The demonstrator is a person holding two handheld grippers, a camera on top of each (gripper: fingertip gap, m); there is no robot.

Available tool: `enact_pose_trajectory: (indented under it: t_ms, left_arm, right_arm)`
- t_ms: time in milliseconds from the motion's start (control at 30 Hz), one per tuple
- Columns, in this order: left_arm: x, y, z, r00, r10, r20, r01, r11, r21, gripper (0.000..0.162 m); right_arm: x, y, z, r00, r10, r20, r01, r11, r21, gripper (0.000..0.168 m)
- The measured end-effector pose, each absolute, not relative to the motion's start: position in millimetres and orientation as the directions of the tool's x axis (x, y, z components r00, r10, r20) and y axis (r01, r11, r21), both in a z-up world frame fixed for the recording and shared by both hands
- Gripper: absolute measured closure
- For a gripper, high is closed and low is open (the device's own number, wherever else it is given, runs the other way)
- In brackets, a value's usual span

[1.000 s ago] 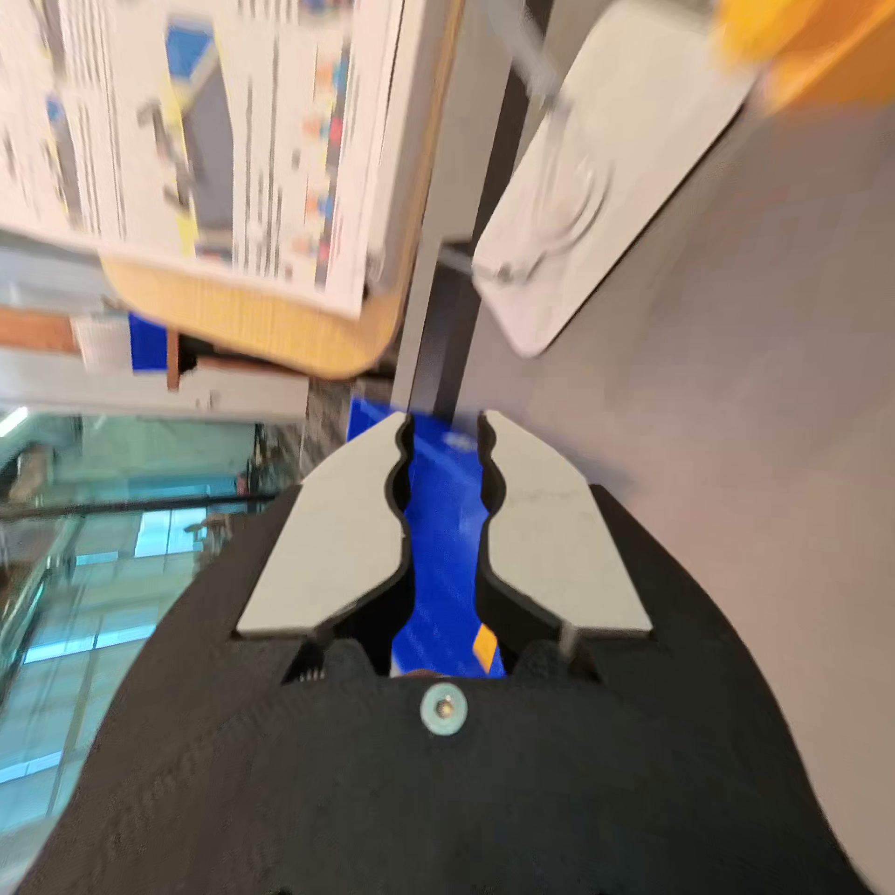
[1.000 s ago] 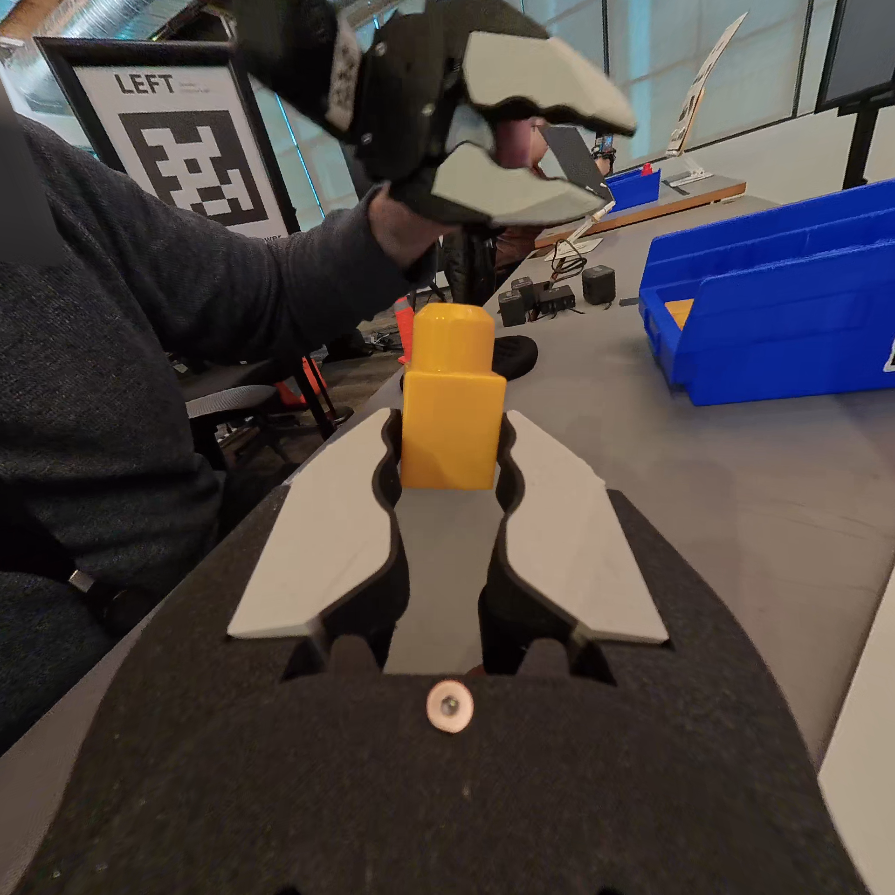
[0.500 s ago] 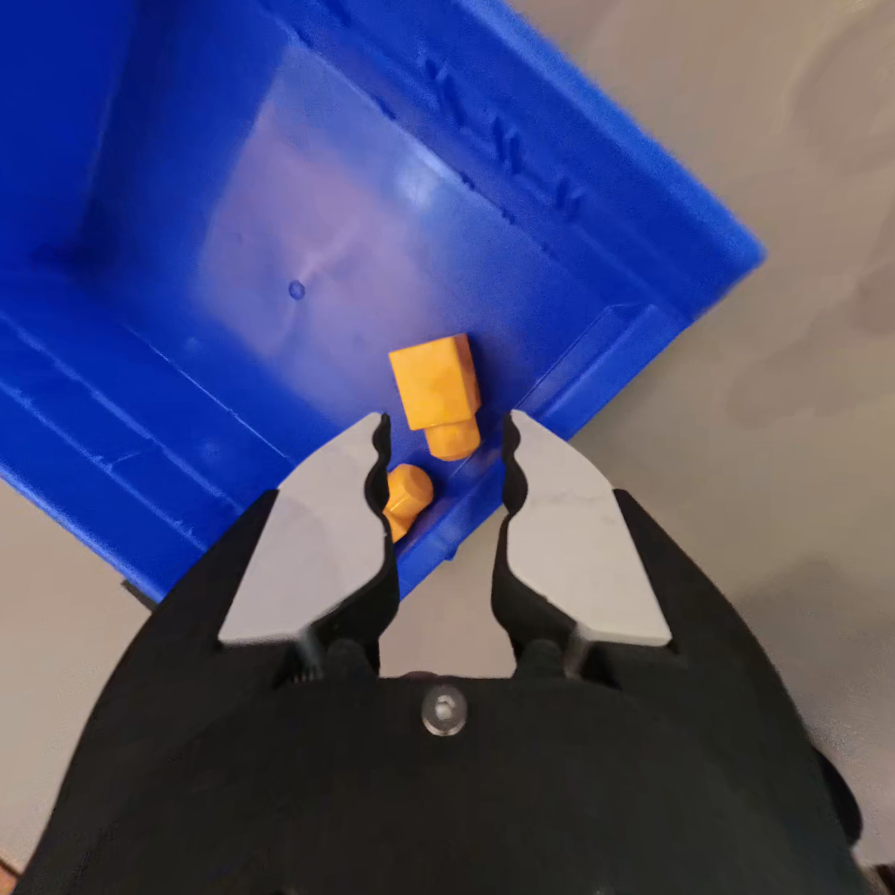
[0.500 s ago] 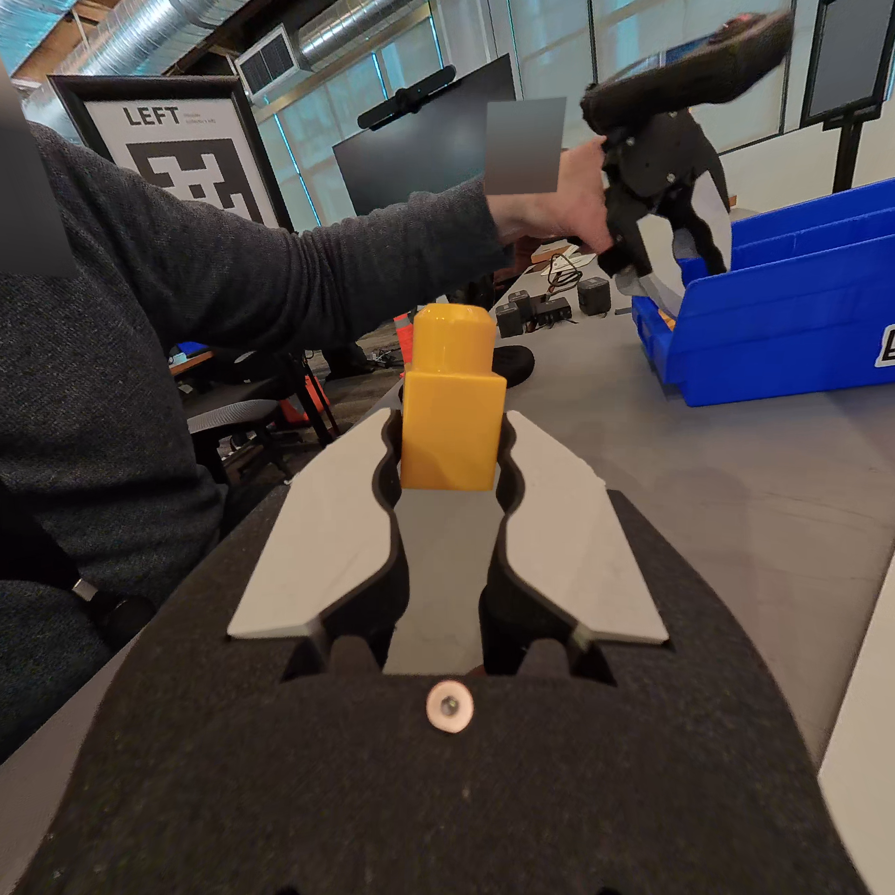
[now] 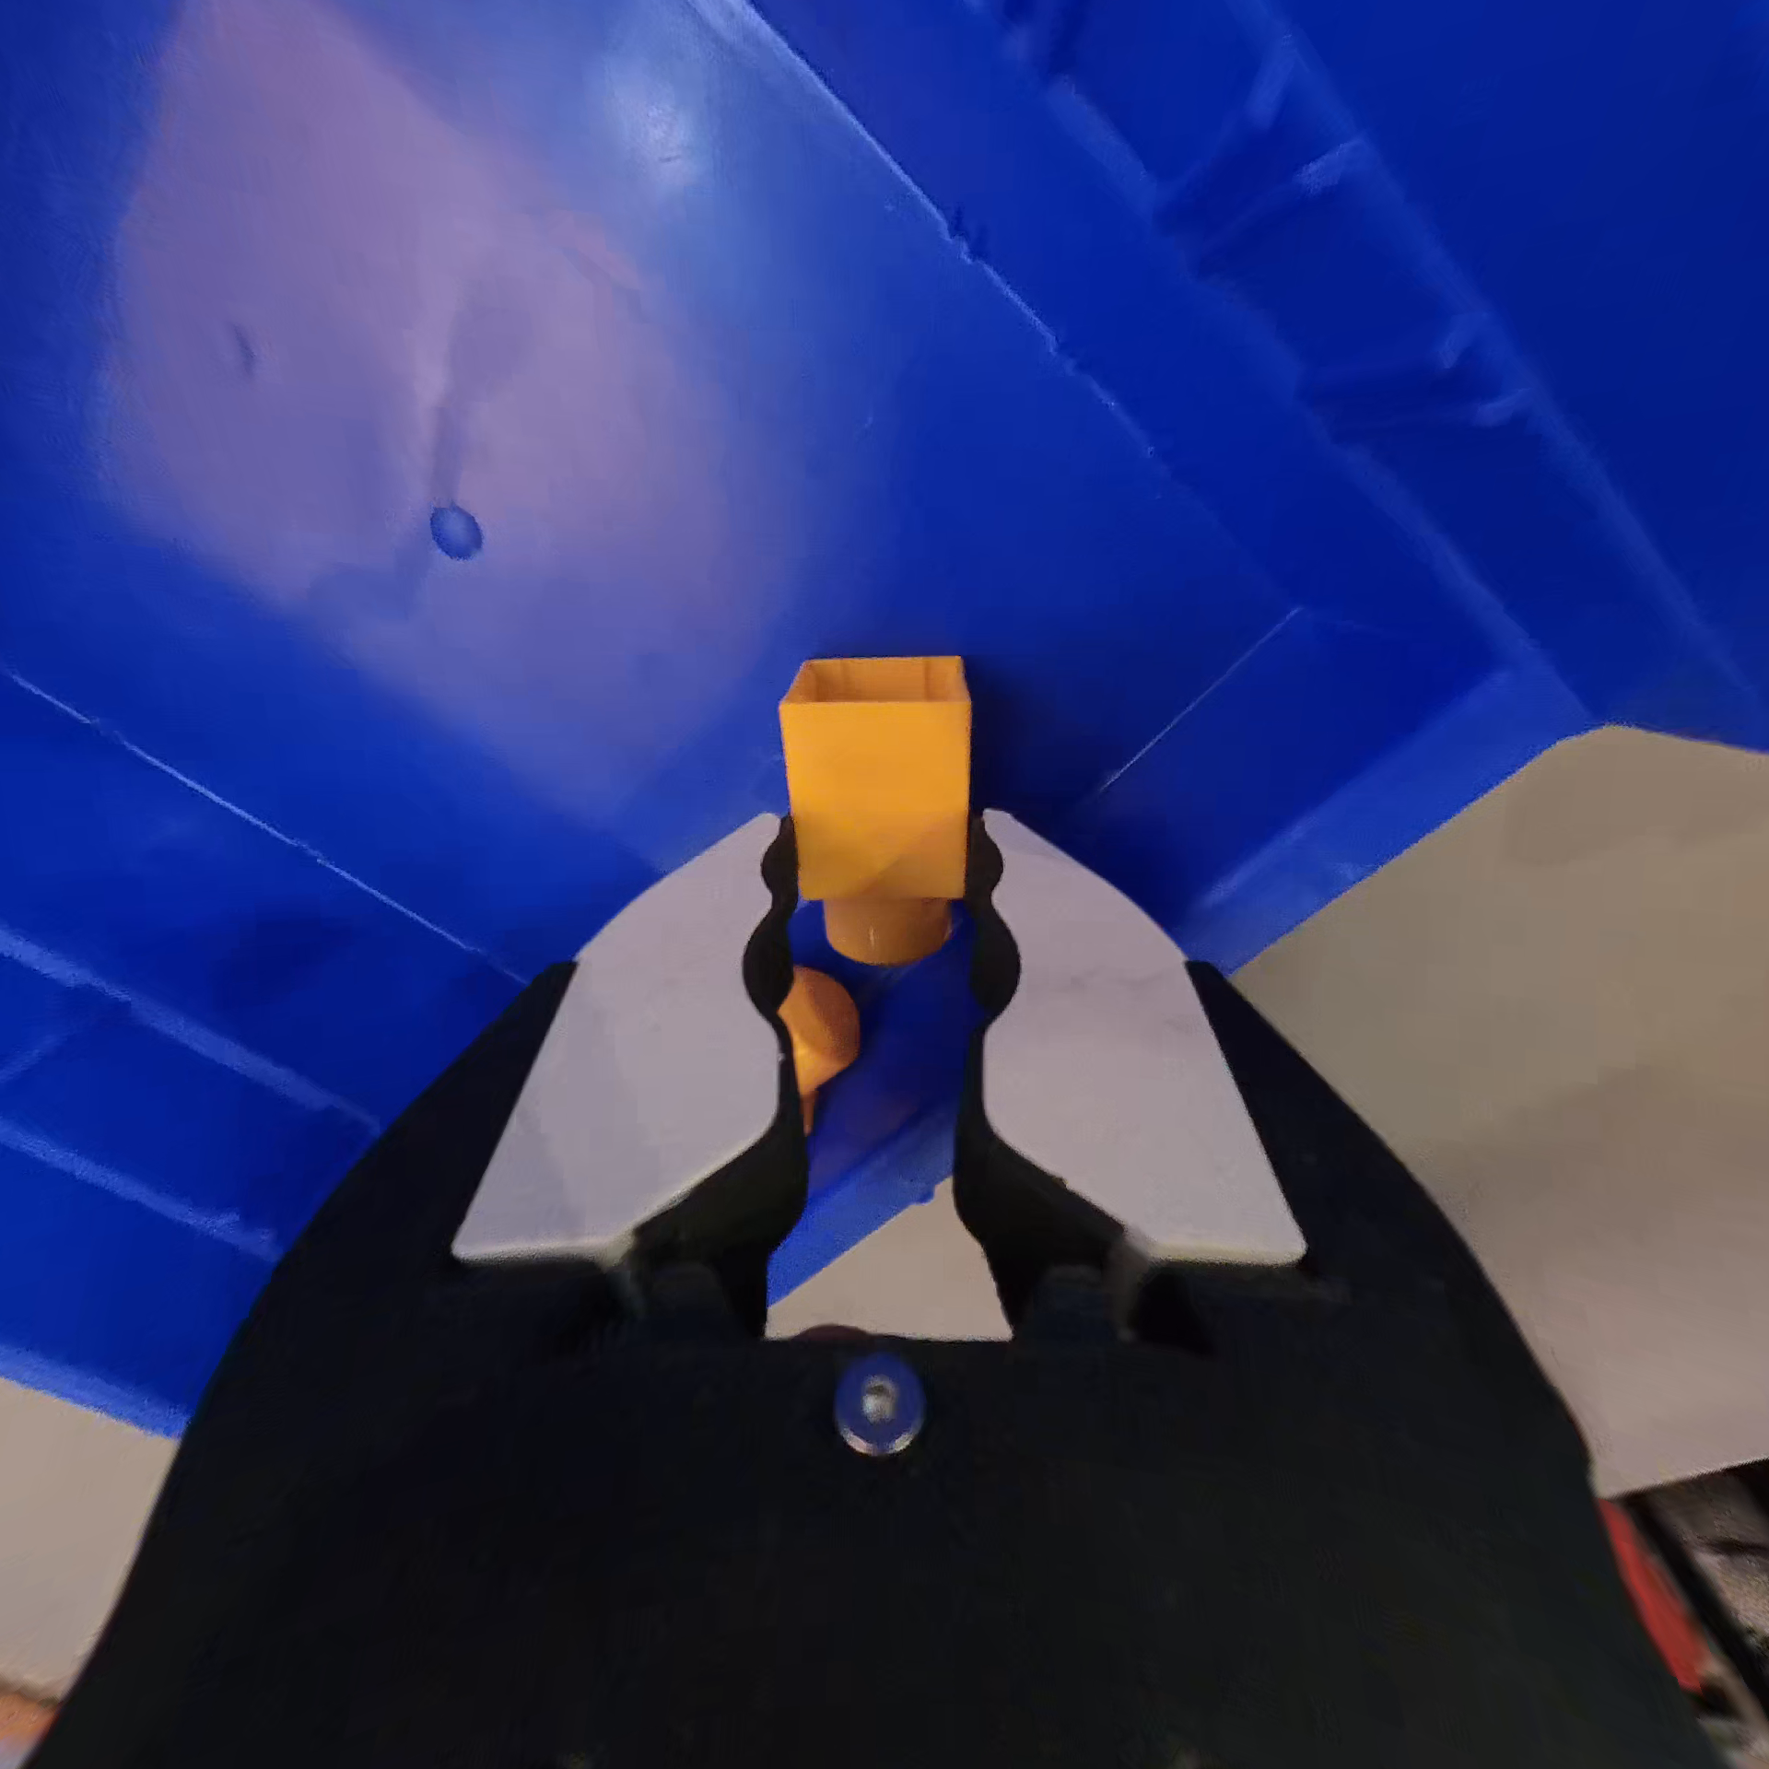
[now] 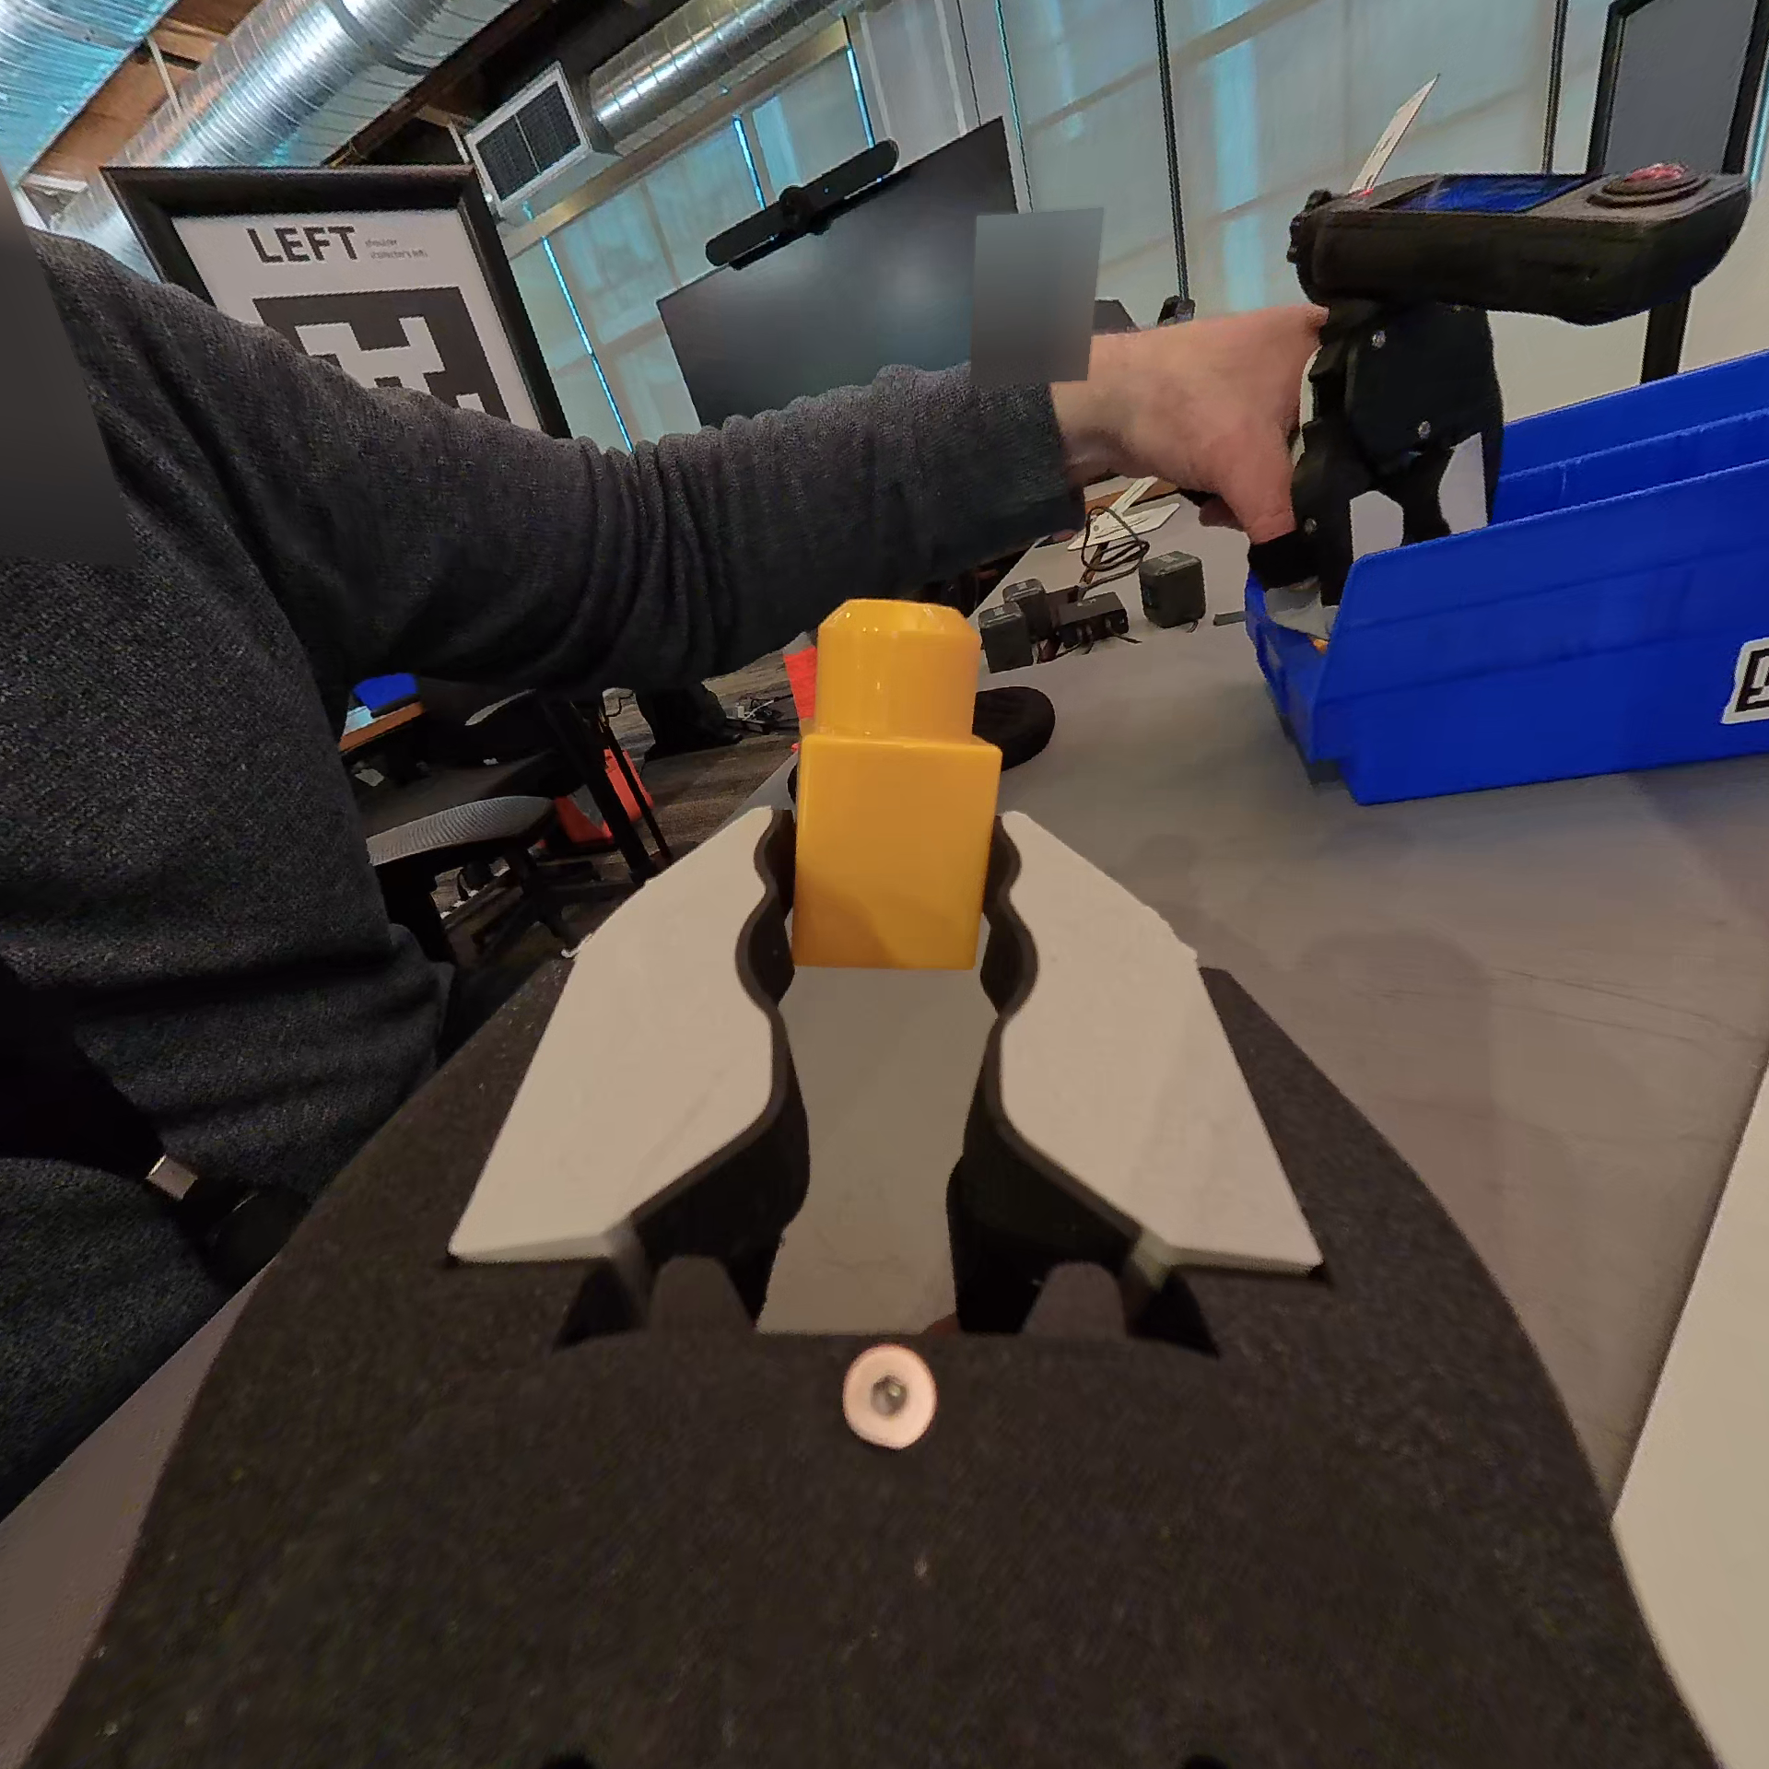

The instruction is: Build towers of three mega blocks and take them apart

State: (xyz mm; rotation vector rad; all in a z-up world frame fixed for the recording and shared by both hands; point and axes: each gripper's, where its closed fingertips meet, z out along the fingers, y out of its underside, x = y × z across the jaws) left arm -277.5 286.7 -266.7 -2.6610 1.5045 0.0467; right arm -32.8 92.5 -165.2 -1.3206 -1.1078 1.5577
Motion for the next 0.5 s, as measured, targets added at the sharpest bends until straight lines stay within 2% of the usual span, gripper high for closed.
enact_pose_trajectory:
  t_ms: [100, 167, 200, 267, 300, 400, 500]
  left_arm:
    - [-282, 298, -266, 0.449, -0.883, -0.135, -0.892, -0.453, -0.006, 0.129]
    - [-281, 306, -266, 0.447, -0.882, -0.149, -0.893, -0.450, -0.016, 0.129]
    - [-280, 308, -266, 0.455, -0.879, -0.140, -0.889, -0.457, -0.020, 0.122]
    - [-283, 309, -265, 0.474, -0.869, -0.140, -0.879, -0.476, -0.021, 0.099]
    - [-287, 308, -265, 0.486, -0.863, -0.138, -0.872, -0.489, -0.013, 0.098]
    - [-296, 304, -269, 0.495, -0.860, -0.125, -0.867, -0.499, -0.002, 0.095]
    - [-294, 307, -272, 0.500, -0.858, -0.116, -0.865, -0.500, -0.034, 0.109]
  right_arm:
    - [-33, 93, -165, -0.138, 0.946, -0.294, -0.035, -0.301, -0.953, 0.132]
    - [-33, 93, -165, -0.136, 0.947, -0.292, -0.034, -0.299, -0.954, 0.132]
    - [-33, 93, -165, -0.136, 0.947, -0.291, -0.034, -0.298, -0.954, 0.131]
    - [-32, 93, -165, -0.134, 0.947, -0.291, -0.035, -0.298, -0.954, 0.131]
    - [-32, 93, -165, -0.134, 0.947, -0.290, -0.036, -0.298, -0.954, 0.132]
    - [-32, 93, -165, -0.137, 0.947, -0.291, -0.037, -0.299, -0.954, 0.131]
    - [-32, 93, -165, -0.138, 0.947, -0.291, -0.036, -0.298, -0.954, 0.131]
